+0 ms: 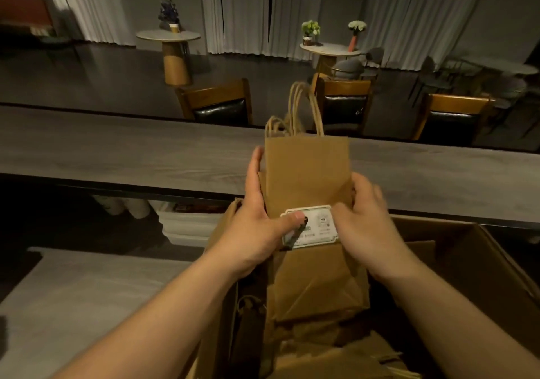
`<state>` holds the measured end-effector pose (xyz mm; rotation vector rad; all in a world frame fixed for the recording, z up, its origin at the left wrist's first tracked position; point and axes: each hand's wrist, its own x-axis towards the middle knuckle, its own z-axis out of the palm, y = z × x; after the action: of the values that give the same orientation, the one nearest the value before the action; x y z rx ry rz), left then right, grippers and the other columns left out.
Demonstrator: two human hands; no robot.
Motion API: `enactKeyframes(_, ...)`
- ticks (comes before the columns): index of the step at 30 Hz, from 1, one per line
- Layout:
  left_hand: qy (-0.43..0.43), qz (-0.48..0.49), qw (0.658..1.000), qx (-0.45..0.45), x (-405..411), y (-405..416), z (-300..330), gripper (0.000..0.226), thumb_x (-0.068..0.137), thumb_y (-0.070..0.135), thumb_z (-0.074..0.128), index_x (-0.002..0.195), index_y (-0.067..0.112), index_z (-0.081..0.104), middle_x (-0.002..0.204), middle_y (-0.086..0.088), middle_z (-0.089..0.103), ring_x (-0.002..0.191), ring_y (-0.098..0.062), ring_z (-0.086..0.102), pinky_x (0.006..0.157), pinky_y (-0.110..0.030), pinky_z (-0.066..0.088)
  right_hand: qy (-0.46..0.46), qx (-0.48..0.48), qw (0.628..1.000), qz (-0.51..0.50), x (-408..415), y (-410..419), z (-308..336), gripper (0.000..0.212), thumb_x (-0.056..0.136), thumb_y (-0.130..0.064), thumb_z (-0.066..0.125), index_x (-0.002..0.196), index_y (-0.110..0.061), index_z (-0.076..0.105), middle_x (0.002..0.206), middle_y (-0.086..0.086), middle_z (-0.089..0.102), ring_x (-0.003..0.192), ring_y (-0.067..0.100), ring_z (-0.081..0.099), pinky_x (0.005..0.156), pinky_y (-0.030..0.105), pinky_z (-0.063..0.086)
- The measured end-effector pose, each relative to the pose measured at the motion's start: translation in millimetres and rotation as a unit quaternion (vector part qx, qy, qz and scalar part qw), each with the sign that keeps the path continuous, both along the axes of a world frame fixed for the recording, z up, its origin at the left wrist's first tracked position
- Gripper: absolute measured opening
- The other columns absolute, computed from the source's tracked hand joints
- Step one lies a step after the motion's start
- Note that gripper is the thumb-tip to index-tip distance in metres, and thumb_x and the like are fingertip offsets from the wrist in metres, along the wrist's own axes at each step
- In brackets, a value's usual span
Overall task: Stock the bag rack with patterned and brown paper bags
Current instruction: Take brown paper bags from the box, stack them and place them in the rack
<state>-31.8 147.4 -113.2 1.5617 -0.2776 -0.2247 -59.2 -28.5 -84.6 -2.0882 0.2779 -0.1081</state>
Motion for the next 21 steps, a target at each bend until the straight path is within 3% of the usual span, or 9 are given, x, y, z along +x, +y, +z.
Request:
enactKeyframes(1, 0.009, -0.002, 1.000, -0.026, -2.2, 0.9, 0.6, 0.122, 0.086, 0.010, 0.080, 0.150, 0.067, -0.007, 0.133, 0.027, 0.048, 0.120, -0.005, 0.061, 0.104, -0.040, 0.055, -0.007, 0.013, 1.000, -0.002, -0.7, 2.1, 3.8, 0.057, 0.103, -0.029, 0.060, 0.151, -0.043, 0.031, 0.145, -0.009, 0.043, 0.116, 0.013, 0.061, 0.082, 0.030, 0.061)
enactKeyframes(3, 0.027, 0.012, 0.996, -0.084, -3.8, -0.4, 0.7, 0.124, 0.088, 0.001, 0.076, 0.154, 0.059, -0.012, 0.131, 0.024, 0.051, 0.113, -0.001, 0.065, 0.098, -0.032, 0.057, 0.003, 0.088, 0.996, 0.020, -2.2, 2.7, 14.1, 0.056, 0.103, -0.031, 0.060, 0.148, -0.047, 0.029, 0.140, -0.013, 0.052, 0.104, 0.008, 0.066, 0.075, 0.026, 0.057)
enactKeyframes(6, 0.038, 0.065, 0.990, -0.118, -6.4, -4.6, 3.7, 0.101, 0.087, 0.009, 0.078, 0.159, 0.045, 0.017, 0.132, 0.010, 0.064, 0.112, -0.005, 0.068, 0.096, -0.030, 0.058, -0.004, 0.079, 0.996, 0.035, -6.0, 5.1, 23.5, 0.071, 0.098, -0.033, 0.069, 0.155, -0.042, 0.028, 0.123, -0.016, 0.064, 0.102, 0.007, 0.070, 0.078, 0.029, 0.057)
enactKeyframes(10, 0.085, 0.122, 0.978, -0.149, -14.5, -2.7, 7.0, 0.068, 0.080, 0.016, 0.085, 0.137, 0.030, 0.050, 0.119, 0.002, 0.075, 0.111, -0.020, 0.072, 0.091, -0.039, 0.059, -0.030, 0.015, 0.998, 0.057, -8.8, 21.8, 43.2, 0.080, 0.097, -0.032, 0.069, 0.161, -0.036, 0.021, 0.131, -0.014, 0.057, 0.115, 0.012, 0.061, 0.083, 0.027, 0.053)
enactKeyframes(12, 0.123, 0.147, 0.951, -0.242, -17.0, 5.9, 10.5, 0.062, 0.076, 0.012, 0.083, 0.132, 0.022, 0.057, 0.116, -0.007, 0.077, 0.109, -0.031, 0.073, 0.089, -0.047, 0.061, -0.010, -0.056, 0.993, 0.102, -12.0, 30.0, 60.0, 0.085, 0.097, -0.040, 0.067, 0.163, -0.039, 0.013, 0.132, -0.014, 0.057, 0.111, 0.009, 0.061, 0.085, 0.029, 0.051)
enactKeyframes(15, 0.197, 0.134, 0.888, -0.394, -21.2, 29.5, 19.0, 0.067, 0.074, 0.021, 0.079, 0.138, 0.020, 0.058, 0.124, -0.015, 0.073, 0.112, -0.036, 0.072, 0.093, -0.056, 0.059, 0.012, -0.227, 0.956, 0.187, -17.4, 48.0, 83.5, 0.045, 0.100, -0.053, 0.057, 0.141, -0.038, 0.044, 0.121, -0.024, 0.061, 0.095, -0.003, 0.061, 0.072, 0.022, 0.050)
enactKeyframes(17, 0.221, 0.098, 0.867, -0.437, -26.9, 48.1, 22.9, 0.071, 0.074, 0.024, 0.078, 0.142, 0.017, 0.057, 0.127, -0.018, 0.071, 0.113, -0.037, 0.071, 0.085, -0.053, 0.062, -0.012, -0.258, 0.940, 0.222, -19.1, 69.2, 95.2, 0.025, 0.102, -0.050, 0.056, 0.123, -0.038, 0.051, 0.104, -0.020, 0.066, 0.084, -0.002, 0.065, 0.065, 0.019, 0.054)
enactKeyframes(19, 0.203, 0.093, 0.859, -0.462, -30.5, 73.9, 24.6, 0.070, 0.075, 0.022, 0.080, 0.141, 0.014, 0.058, 0.127, -0.019, 0.071, 0.112, -0.036, 0.071, 0.079, -0.050, 0.063, -0.023, -0.263, 0.931, 0.253, -18.9, 93.9, 102.6, 0.028, 0.100, -0.050, 0.059, 0.123, -0.039, 0.050, 0.104, -0.020, 0.066, 0.086, -0.002, 0.066, 0.069, 0.021, 0.059)
enactKeyframes(21, 0.166, 0.101, 0.853, -0.485, -31.4, 103.6, 27.1, 0.075, 0.075, 0.025, 0.085, 0.144, 0.016, 0.057, 0.132, -0.018, 0.069, 0.118, -0.037, 0.069, 0.086, -0.052, 0.061, -0.019, -0.274, 0.920, 0.281, -18.2, 119.2, 104.8, 0.038, 0.098, -0.052, 0.063, 0.130, -0.041, 0.045, 0.111, -0.020, 0.065, 0.092, -0.001, 0.065, 0.074, 0.025, 0.060)
